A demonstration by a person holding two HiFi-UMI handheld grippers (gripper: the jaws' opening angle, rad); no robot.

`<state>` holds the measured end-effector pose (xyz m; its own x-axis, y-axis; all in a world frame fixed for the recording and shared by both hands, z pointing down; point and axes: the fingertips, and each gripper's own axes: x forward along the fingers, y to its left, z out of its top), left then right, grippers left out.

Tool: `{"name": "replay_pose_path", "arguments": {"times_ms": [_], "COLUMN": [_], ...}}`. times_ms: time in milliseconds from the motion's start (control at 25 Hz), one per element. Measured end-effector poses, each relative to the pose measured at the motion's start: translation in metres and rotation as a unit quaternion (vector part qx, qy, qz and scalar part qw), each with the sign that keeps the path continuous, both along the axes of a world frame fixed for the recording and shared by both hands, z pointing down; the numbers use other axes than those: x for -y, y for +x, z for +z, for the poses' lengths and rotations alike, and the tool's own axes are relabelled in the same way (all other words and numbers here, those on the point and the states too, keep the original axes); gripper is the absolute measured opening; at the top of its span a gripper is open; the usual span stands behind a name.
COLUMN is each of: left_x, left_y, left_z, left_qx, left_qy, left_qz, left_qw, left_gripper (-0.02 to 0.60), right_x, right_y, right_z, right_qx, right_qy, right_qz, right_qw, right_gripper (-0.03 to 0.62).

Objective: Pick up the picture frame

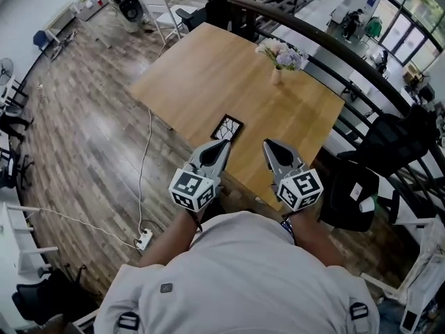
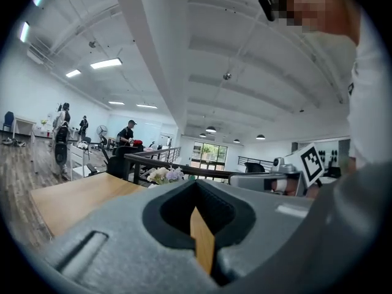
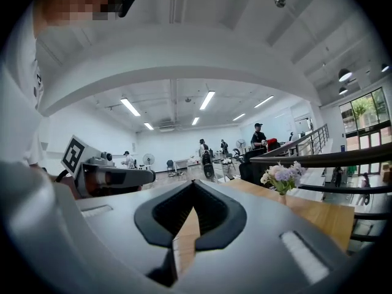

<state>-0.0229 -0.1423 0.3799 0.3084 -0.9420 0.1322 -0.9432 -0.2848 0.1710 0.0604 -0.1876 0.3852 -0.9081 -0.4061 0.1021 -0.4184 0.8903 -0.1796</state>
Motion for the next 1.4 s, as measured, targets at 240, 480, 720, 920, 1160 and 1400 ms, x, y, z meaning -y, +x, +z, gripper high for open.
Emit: {"name": "replay_pose_path", "arguments": {"times_ms": [240,480,720,920,1160,1400], "left_x": [0.043,0.073,0.095,0.105,0.115,0.123], "left_y": [-0.017,-0.064,-0.108,-0.139,-0.16,-0.169], "left_z": [0.007,0.009,0.011,0.014,0.017,0.028], "left_qx": [-0.006,-0.008,-0.013,-0.016,-0.02,-0.021], "left_qy": [-0.006,-0.008,-0.014,-0.015,-0.016,-0.027], "left_qz": [0.062,0.117,0.167,0.198,0.232,0.249], "left_qw": [0.9981,0.993,0.9859,0.98,0.9723,0.9679], "left_gripper": [0.0,0.0,0.0,0.0,0.0,0.0], "right_x": [0.031,0.055,0.069,0.07,0.072,0.072], "right_y": [-0.013,-0.061,-0.11,-0.136,-0.149,-0.161], "right_z": [0.003,0.007,0.008,0.014,0.024,0.041], "right_qx": [-0.002,-0.014,-0.022,-0.028,-0.038,-0.05], "right_qy": [-0.005,-0.004,-0.009,-0.016,-0.028,-0.051], "right_qz": [0.058,0.105,0.142,0.178,0.221,0.235], "right_qw": [0.998,0.994,0.99,0.983,0.974,0.969], "right_gripper": [0.009,0.009,0.009,0.009,0.009,0.009]}}
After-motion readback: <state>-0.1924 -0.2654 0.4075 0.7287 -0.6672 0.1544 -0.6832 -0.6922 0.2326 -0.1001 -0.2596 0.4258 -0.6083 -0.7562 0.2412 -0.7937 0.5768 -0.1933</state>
